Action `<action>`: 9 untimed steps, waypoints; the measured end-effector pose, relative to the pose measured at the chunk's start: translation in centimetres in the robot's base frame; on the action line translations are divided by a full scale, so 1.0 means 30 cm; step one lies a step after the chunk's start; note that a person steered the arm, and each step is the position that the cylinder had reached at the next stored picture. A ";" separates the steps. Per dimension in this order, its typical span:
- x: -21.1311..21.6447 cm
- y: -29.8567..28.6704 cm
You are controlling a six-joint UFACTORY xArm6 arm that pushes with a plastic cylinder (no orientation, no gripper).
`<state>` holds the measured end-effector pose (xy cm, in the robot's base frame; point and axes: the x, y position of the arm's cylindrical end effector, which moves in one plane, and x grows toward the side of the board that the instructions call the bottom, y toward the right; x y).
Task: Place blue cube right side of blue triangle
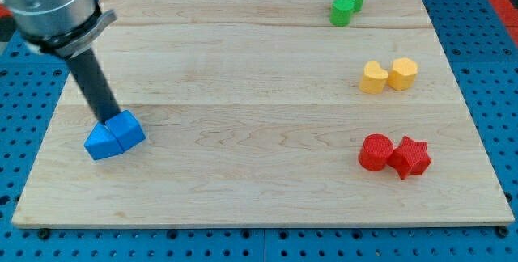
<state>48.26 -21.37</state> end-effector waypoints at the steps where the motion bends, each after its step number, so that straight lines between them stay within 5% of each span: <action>1: 0.037 -0.057; 3: -0.090 -0.110; 5: -0.011 0.037; 9: 0.037 -0.045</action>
<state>49.38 -22.72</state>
